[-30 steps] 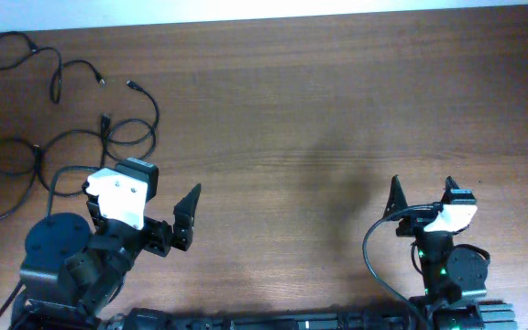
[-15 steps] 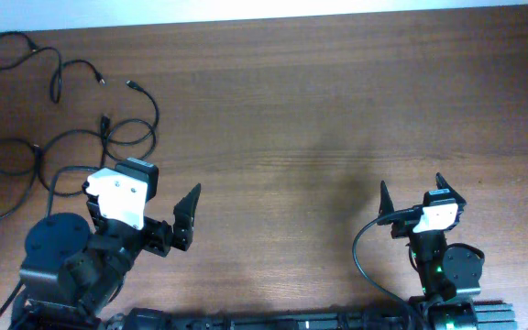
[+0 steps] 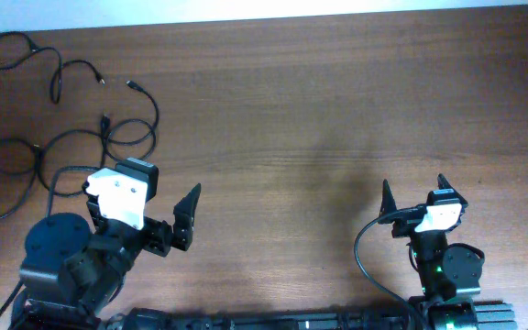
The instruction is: Untangle cables
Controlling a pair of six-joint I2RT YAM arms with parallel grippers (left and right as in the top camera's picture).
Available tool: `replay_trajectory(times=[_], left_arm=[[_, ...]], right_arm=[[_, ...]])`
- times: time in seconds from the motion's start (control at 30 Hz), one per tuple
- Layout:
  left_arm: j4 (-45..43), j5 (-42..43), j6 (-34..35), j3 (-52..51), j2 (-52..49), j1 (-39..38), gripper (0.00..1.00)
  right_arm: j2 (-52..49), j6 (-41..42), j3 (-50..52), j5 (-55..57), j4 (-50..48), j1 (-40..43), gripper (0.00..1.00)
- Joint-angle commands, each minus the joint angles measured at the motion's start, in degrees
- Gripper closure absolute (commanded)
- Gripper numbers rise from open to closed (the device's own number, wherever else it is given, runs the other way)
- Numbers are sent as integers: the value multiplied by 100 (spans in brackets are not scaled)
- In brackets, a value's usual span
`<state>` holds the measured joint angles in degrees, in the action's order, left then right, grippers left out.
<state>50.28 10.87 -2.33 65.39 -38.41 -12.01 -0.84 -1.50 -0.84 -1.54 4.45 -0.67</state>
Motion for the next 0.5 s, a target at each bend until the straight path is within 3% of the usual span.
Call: replay_trajectory(times=[0.0,0.47], left_arm=[[-7,-22,59,2,13,-22,1],[35,-26,57,2,13,-22,1]], right_arm=[[66,48,52,70,4,37,1],[63,48,52,70,4,37,1]])
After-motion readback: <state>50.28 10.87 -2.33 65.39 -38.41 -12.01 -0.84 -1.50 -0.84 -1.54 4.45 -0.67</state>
